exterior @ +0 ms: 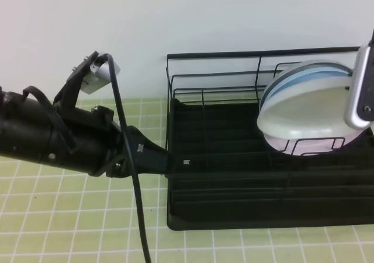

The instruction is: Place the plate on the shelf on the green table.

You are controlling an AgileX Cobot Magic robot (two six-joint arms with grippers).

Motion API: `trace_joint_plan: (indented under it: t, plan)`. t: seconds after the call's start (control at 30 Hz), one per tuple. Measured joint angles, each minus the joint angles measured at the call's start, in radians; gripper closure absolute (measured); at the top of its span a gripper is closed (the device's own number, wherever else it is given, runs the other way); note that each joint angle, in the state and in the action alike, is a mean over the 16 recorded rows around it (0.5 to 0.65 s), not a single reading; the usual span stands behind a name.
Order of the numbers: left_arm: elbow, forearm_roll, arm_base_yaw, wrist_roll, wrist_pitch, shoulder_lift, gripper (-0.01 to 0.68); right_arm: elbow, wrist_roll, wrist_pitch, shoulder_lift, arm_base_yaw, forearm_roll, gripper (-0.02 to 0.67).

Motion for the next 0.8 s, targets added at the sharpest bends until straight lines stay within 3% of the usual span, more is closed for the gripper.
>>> trace_joint_plan:
  t: [0.57, 0.8]
  plan:
    - [0.000, 0.000, 0.000, 0.001, 0.009, 0.000, 0.675, 0.000, 0.023, 0.007, 0.135, 0.000, -0.021, 0.569]
    - [0.000, 0.000, 0.000, 0.005, 0.029, 0.000, 0.675, 0.000, 0.082, 0.000, 0.158, -0.005, -0.031, 0.523]
